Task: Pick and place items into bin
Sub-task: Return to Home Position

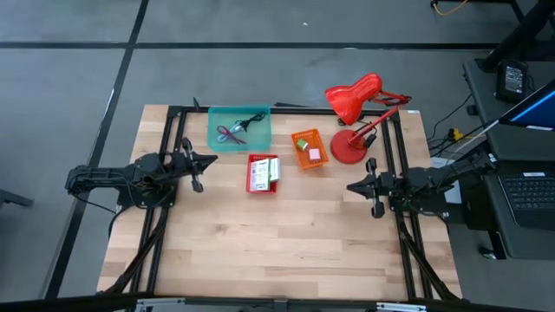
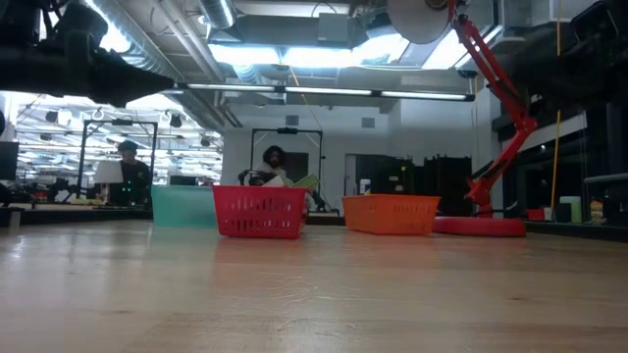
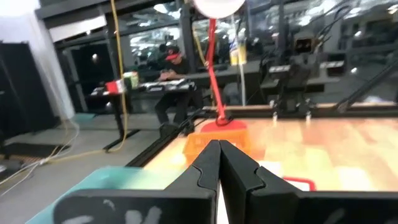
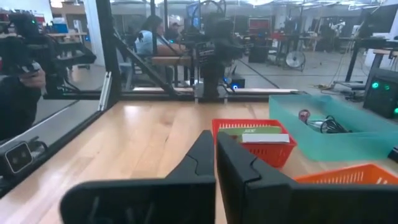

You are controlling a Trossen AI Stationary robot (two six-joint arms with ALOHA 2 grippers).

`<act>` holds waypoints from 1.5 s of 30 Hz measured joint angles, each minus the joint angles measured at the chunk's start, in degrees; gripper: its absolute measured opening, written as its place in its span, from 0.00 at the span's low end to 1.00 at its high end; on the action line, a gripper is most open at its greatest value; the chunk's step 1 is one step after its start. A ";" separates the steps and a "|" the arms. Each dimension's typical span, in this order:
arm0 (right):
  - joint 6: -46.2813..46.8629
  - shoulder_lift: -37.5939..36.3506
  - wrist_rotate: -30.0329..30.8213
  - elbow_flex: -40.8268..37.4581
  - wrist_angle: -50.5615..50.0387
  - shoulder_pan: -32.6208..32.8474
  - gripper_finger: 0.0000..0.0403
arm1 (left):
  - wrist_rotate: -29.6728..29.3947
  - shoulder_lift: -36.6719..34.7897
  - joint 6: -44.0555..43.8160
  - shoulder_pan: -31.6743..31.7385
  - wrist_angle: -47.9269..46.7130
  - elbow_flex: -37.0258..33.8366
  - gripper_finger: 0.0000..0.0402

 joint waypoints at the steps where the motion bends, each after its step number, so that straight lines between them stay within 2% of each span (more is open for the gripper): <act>1: -0.16 0.02 0.00 0.00 -0.06 0.00 0.00 | -0.65 0.00 -0.13 0.00 -0.67 0.00 0.01; 8: -2.97 0.02 0.00 0.00 0.08 0.00 0.00 | -1.33 0.04 -0.82 0.00 -2.26 0.00 0.01; 14: -1.70 0.02 1.63 0.00 -0.43 0.00 0.00 | -1.31 0.04 -0.87 0.00 -2.28 0.00 0.01; 22: 5.07 0.04 3.39 0.02 -2.45 -0.02 0.00 | -1.26 0.04 -1.34 0.00 -2.30 0.00 0.01; 45: 2.99 0.07 3.45 0.02 -2.36 0.01 0.00 | -1.24 0.04 -1.34 -0.02 -2.32 0.00 0.01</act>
